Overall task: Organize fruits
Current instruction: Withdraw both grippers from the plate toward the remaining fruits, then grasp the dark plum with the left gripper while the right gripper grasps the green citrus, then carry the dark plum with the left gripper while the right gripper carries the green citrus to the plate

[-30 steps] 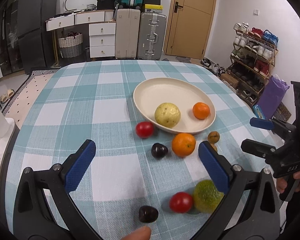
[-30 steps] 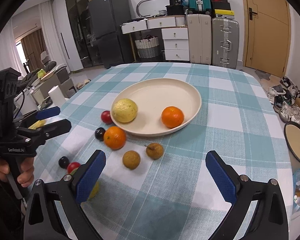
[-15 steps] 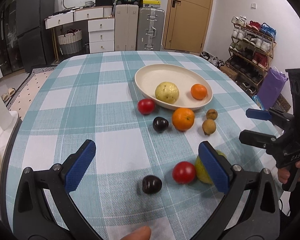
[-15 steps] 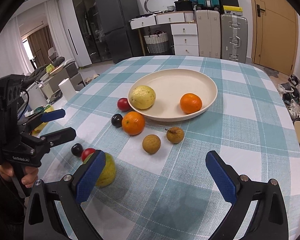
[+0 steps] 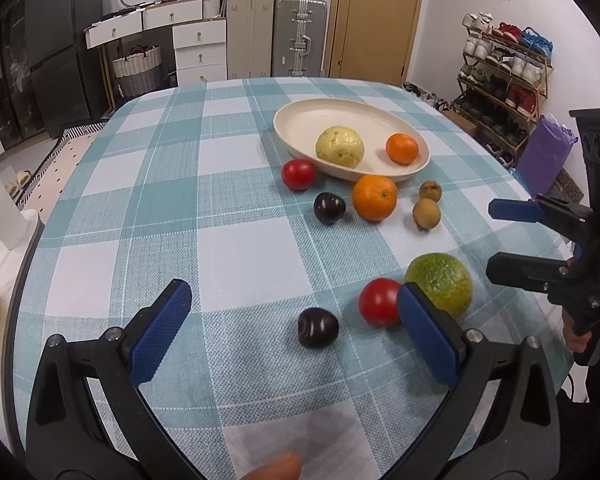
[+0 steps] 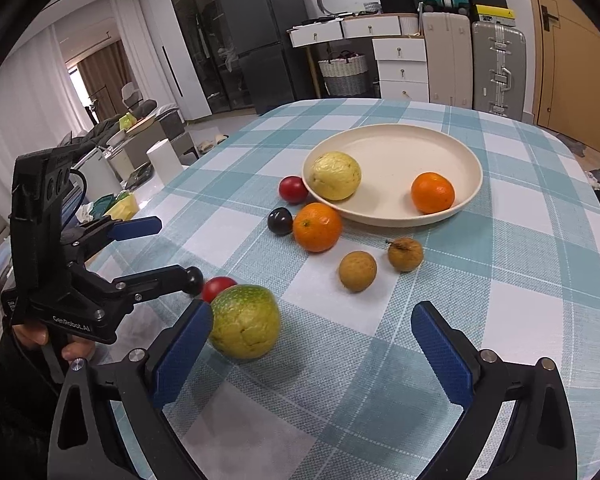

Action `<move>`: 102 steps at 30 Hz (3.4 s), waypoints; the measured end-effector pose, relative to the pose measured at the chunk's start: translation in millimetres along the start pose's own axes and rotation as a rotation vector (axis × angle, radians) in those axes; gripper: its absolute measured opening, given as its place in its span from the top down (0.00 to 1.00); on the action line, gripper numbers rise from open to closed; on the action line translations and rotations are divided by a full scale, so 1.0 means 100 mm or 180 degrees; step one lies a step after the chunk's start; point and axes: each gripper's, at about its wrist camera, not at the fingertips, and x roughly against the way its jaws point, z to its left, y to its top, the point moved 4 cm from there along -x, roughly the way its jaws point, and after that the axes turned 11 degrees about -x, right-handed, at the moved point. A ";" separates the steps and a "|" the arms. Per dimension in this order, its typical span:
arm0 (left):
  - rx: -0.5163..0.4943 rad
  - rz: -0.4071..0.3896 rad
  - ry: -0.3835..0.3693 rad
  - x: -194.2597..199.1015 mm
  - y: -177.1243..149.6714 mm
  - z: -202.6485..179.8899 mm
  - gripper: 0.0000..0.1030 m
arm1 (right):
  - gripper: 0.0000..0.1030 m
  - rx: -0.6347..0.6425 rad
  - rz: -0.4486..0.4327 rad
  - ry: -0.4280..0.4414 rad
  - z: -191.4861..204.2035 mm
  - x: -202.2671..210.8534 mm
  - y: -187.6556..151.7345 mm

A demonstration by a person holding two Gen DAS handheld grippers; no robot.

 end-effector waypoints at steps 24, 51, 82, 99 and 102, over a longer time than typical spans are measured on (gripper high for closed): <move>-0.0084 0.0343 -0.0244 -0.23 -0.19 -0.04 0.25 | 0.21 0.0118 0.0363 0.0397 0.26 -0.31 -0.18; -0.0233 0.0194 -0.0462 -0.19 -0.22 -0.14 0.79 | 0.51 0.0101 0.0419 0.0517 0.29 -0.40 -0.21; 0.0022 -0.0242 -0.0511 0.00 0.14 -0.07 0.79 | 0.52 -0.0238 -0.0053 0.0281 -0.13 -0.06 0.05; 0.0133 -0.0330 -0.0516 -0.27 0.57 -0.01 0.79 | 0.52 -0.0453 -0.0318 0.0009 -0.51 0.10 0.37; 0.0092 -0.0314 -0.0511 -0.34 0.65 -0.04 0.79 | 0.52 -0.0508 -0.0343 0.0002 -0.56 0.09 0.44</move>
